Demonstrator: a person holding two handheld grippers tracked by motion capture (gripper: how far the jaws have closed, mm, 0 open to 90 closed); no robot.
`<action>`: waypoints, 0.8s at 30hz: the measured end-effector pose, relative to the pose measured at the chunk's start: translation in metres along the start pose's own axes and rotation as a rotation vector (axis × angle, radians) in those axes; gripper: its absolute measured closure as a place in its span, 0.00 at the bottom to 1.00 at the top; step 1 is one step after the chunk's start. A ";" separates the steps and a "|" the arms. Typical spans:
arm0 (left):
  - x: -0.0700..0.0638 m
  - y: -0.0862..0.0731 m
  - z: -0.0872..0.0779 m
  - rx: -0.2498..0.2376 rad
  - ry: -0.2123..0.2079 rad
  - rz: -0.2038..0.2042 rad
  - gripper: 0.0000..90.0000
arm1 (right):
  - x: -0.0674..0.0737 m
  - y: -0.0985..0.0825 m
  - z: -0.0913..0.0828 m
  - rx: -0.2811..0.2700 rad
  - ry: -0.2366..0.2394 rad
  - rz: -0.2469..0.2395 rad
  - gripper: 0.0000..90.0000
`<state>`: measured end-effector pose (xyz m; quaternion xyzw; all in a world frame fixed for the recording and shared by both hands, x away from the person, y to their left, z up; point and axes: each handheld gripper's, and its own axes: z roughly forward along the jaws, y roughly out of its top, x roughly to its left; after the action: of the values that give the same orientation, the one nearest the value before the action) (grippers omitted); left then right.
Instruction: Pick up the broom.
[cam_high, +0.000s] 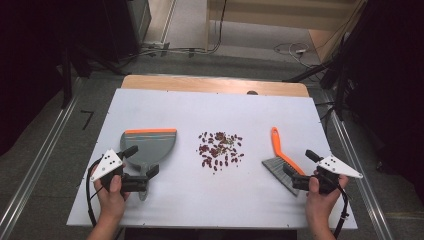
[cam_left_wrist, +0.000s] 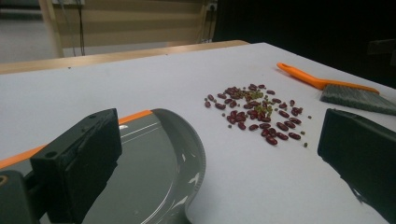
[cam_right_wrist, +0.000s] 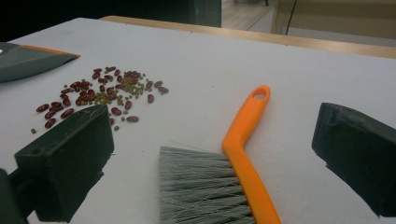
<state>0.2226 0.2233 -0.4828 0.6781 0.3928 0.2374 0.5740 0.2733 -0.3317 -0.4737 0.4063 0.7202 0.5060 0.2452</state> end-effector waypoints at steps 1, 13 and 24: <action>0.000 0.000 0.000 -0.003 0.002 -0.001 0.00 | 0.000 0.001 0.000 0.000 -0.006 0.005 0.00; -0.003 0.001 0.003 -0.007 -0.005 -0.002 0.00 | 0.006 0.041 -0.002 -0.024 -0.067 -0.036 0.00; -0.004 0.002 0.004 -0.011 -0.009 0.000 0.00 | -0.003 0.083 0.019 0.028 -0.051 -0.065 0.01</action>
<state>0.2238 0.2179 -0.4815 0.6761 0.3891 0.2362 0.5794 0.3172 -0.3106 -0.4037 0.3989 0.7335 0.4773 0.2739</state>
